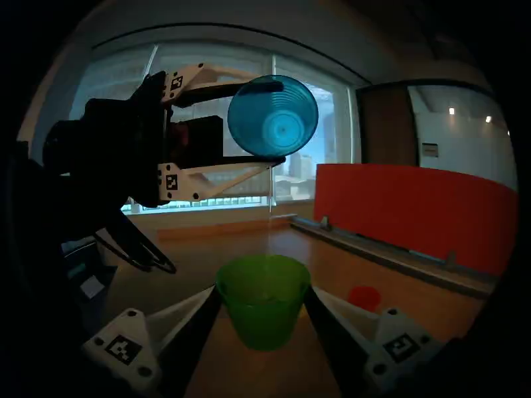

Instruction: Pour water

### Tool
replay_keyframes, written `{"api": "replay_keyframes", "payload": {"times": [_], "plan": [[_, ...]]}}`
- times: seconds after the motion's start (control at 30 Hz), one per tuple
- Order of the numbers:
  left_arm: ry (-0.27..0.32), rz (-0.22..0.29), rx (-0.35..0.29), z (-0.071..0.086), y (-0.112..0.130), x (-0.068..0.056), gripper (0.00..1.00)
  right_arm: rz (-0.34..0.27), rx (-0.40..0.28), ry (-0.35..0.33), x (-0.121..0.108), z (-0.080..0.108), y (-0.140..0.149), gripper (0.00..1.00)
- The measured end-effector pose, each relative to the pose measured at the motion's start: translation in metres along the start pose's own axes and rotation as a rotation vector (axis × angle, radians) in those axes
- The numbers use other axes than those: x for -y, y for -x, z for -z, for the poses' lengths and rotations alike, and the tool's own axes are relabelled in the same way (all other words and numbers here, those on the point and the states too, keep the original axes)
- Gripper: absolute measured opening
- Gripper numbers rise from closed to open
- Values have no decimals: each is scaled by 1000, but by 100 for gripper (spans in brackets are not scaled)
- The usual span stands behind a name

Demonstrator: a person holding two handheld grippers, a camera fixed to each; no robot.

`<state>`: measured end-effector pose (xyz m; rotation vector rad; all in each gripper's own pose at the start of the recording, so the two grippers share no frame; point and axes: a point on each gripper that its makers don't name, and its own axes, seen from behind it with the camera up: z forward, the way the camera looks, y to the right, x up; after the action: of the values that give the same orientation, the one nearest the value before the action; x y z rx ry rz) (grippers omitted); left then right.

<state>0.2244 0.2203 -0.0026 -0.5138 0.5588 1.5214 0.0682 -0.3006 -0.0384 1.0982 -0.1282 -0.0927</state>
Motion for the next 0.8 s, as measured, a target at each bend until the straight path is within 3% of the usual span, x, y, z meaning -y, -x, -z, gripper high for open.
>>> {"api": "replay_keyframes", "payload": {"times": [0.2, 0.57, 0.67, 0.8], "plan": [[1, -21, 1, -1, -1, -2, 85, -2, -2, 2, -1, 0, 0, 90], [-5, -1, 6, -4, 2, 1, 85, -1, -4, 5, -2, 1, -2, 90], [-4, 14, 9, -6, 4, 2, 85, -1, -3, 5, -2, 1, -2, 90], [-2, 72, 19, -7, 9, 2, 85, 1, -3, 8, -2, 3, -1, 89]]}}
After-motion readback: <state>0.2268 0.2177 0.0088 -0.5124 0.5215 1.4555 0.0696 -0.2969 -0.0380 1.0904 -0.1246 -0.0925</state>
